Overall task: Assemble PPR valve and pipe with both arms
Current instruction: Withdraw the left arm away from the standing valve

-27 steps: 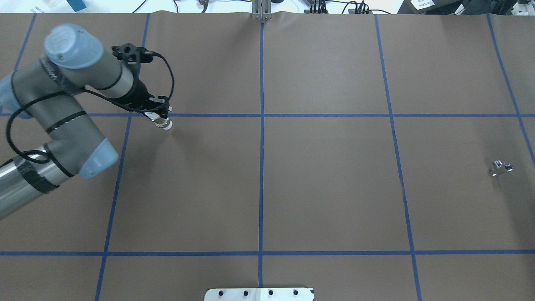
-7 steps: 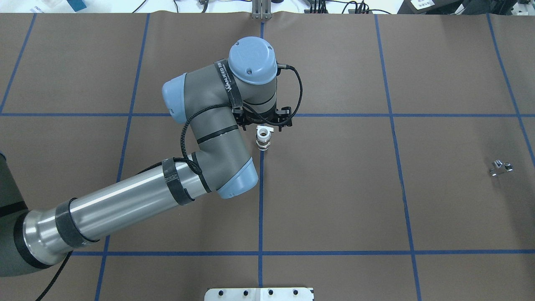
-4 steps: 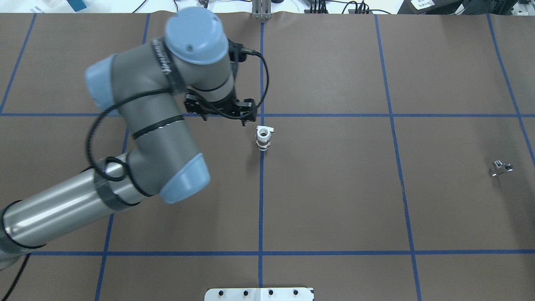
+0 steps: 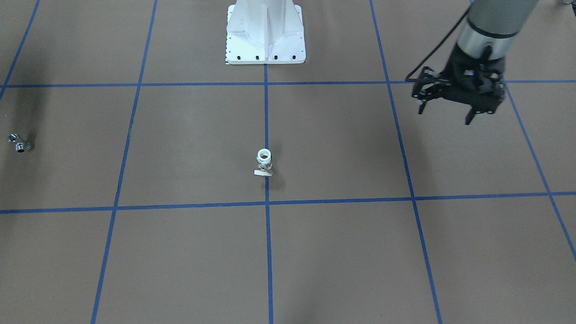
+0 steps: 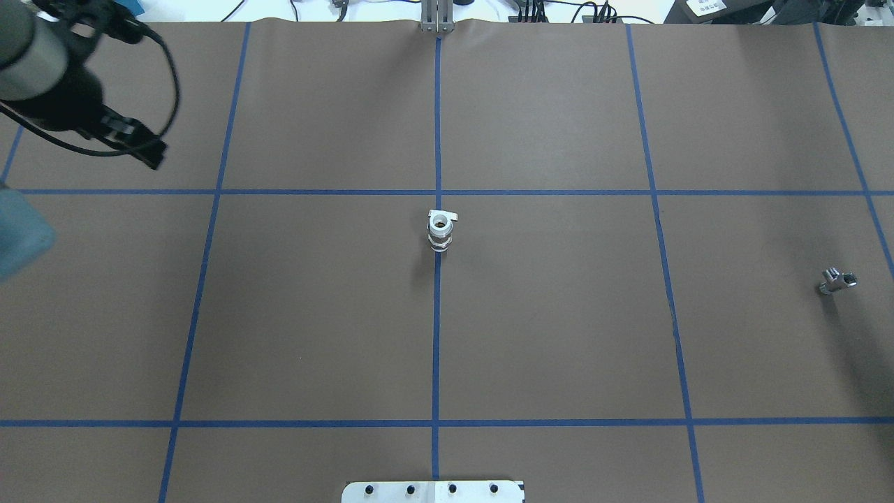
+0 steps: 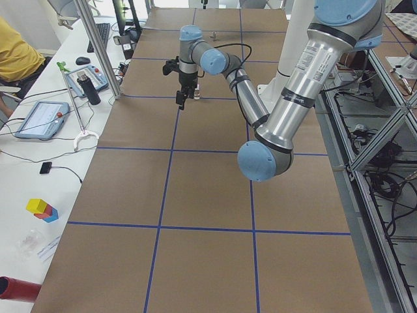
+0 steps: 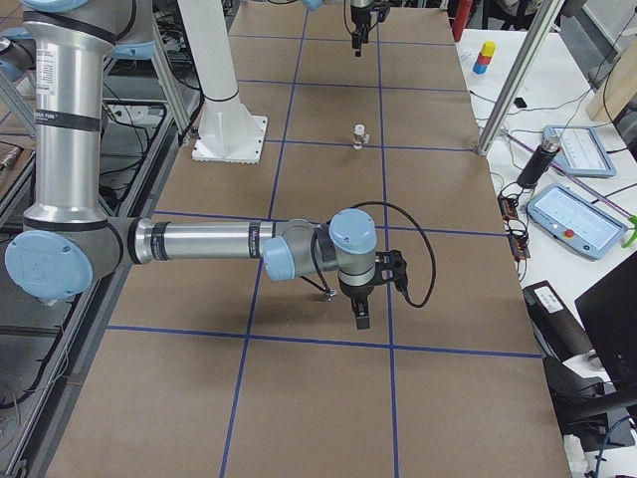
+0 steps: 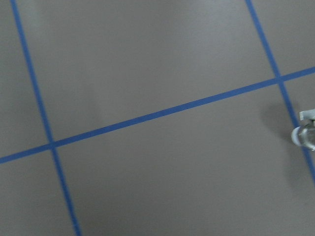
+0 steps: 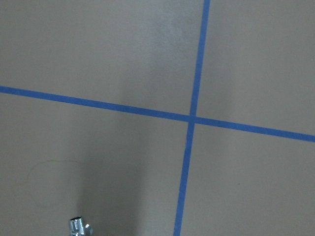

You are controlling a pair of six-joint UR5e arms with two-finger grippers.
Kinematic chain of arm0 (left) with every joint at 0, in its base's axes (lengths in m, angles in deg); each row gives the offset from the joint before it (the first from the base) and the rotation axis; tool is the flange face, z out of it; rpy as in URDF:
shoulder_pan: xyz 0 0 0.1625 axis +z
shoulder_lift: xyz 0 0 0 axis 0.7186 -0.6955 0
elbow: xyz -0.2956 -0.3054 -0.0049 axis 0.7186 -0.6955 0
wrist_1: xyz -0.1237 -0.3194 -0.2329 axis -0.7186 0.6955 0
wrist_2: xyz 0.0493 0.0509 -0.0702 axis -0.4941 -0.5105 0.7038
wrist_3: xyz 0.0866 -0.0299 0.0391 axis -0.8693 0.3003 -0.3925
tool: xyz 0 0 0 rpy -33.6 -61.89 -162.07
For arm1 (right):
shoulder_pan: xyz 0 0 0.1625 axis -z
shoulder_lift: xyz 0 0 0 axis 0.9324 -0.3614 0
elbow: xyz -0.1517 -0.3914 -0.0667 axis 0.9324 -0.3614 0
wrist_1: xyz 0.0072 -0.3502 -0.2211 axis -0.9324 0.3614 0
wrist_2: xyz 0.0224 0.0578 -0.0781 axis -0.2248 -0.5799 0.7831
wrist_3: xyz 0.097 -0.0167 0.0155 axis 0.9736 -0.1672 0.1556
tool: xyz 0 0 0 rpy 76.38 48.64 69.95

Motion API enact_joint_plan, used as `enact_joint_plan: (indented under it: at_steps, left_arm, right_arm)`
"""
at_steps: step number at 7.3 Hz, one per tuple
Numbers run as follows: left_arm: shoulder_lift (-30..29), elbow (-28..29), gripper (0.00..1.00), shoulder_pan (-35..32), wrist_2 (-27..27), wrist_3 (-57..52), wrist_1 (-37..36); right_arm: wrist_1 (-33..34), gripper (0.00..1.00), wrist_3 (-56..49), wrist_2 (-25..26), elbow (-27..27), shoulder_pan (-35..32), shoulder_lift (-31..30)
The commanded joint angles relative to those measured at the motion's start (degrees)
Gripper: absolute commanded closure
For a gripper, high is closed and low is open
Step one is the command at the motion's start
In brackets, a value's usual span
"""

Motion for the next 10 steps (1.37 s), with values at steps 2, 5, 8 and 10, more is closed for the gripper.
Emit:
enact_joint_plan:
  at_steps: [2,5,8,10]
  left_arm:
    - [14.8,4.62,0.0,-20.21,9.35,-26.88,0.84]
    - [16.51,19.13,0.0,-33.77,9.53,-32.76,11.28]
    - [20.82,18.45,0.0,-34.93,9.53,-36.89,13.33]
    - [20.74,17.58,0.0,-34.93,9.53,-36.63,13.33]
  right_arm:
    - [-0.86,0.0,-0.01,-7.32,3.05,1.56,-0.3]
    - [-9.88,0.02,-0.53,-8.05,1.83,2.08,-4.15]
    - [-11.15,0.01,0.86,3.08,0.08,10.23,-6.98]
    - [-13.07,0.01,3.14,5.22,-1.25,14.02,-7.07]
